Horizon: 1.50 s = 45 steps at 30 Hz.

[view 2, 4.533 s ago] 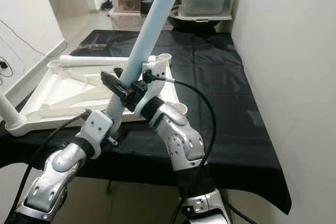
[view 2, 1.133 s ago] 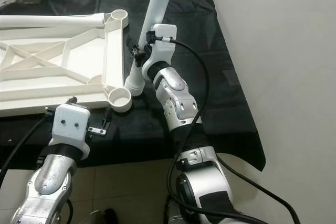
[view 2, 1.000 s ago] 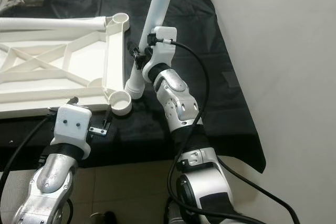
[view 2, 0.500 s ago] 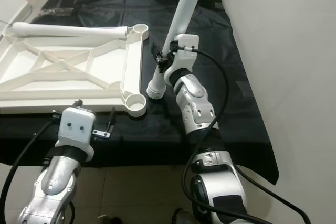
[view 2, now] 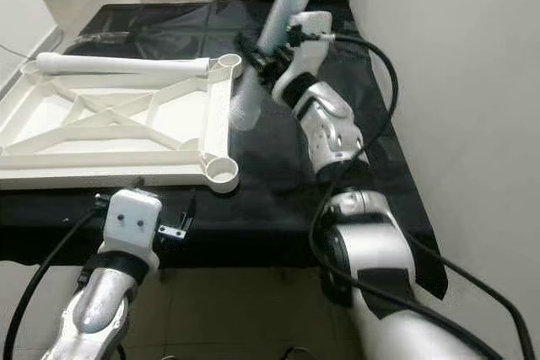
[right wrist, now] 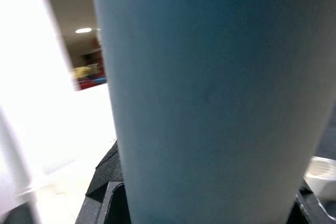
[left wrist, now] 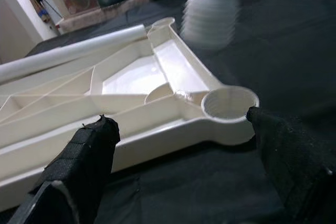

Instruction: Building children table

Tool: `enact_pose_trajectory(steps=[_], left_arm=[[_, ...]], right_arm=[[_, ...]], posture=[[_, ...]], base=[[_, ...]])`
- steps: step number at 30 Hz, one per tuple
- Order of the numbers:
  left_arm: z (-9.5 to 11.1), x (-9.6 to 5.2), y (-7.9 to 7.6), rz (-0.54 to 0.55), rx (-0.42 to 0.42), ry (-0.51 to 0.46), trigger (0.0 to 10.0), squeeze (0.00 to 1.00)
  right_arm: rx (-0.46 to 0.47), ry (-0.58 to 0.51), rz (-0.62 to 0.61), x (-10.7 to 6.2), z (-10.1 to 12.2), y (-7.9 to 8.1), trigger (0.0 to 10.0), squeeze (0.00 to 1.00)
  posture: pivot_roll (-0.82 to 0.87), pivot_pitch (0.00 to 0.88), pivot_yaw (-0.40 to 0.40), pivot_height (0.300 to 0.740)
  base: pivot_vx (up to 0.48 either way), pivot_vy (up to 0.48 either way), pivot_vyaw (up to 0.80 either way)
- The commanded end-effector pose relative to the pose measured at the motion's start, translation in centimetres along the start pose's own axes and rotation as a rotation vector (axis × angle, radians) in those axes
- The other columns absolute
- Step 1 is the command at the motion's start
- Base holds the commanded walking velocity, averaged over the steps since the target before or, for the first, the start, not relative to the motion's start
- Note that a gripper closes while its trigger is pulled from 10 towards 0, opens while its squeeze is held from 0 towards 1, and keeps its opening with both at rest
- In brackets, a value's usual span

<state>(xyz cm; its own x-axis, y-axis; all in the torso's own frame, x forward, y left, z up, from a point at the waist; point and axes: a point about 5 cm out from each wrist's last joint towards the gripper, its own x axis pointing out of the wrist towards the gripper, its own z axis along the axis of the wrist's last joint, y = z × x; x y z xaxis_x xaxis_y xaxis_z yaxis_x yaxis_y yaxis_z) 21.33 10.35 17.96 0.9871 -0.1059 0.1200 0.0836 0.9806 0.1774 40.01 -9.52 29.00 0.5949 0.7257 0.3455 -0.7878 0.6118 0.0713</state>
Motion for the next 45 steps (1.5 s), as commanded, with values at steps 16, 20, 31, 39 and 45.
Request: enact_pose_trajectory(steps=[16, 20, 31, 39, 45], left_arm=[[1.8, -2.6, -1.4, 0.005, -0.063, 0.018, 10.0, 0.0], [2.0, -3.1, -1.7, 0.005, -0.079, 0.03, 10.0, 0.0], [2.1, -3.1, -2.0, 0.006, -0.084, 0.047, 10.0, 0.0], [2.1, -3.0, -2.2, -0.001, -0.071, 0.046, 10.0, 0.0], [2.1, -3.1, -2.2, -0.003, -0.055, 0.046, 10.0, 0.0]], right_arm=[[0.026, 0.202, 0.59, 1.3, -0.8, 3.5, 10.0, 0.0], [-0.023, 0.272, 0.651, 0.9, -1.2, 3.5, 10.0, 0.0], [-0.11, 0.291, 0.646, 0.3, -0.4, 2.6, 10.0, 0.0], [-0.11, 0.329, 0.71, -0.2, -0.2, 2.5, 10.0, 0.0], [-0.106, 0.384, 0.808, -0.9, -1.1, 2.8, 10.0, 0.0]], posture=[[0.1, 0.27, -0.023, 0.74], [0.1, 0.285, -0.021, 0.74], [0.1, 0.286, -0.019, 0.74], [0.1, 0.28, -0.022, 0.74], [0.1, 0.28, -0.021, 0.74]], base=[[0.0, 0.0, 0.0], [0.0, 0.0, 0.0], [0.0, 0.0, 0.0], [0.0, 0.0, 0.0], [0.0, 0.0, 0.0]])
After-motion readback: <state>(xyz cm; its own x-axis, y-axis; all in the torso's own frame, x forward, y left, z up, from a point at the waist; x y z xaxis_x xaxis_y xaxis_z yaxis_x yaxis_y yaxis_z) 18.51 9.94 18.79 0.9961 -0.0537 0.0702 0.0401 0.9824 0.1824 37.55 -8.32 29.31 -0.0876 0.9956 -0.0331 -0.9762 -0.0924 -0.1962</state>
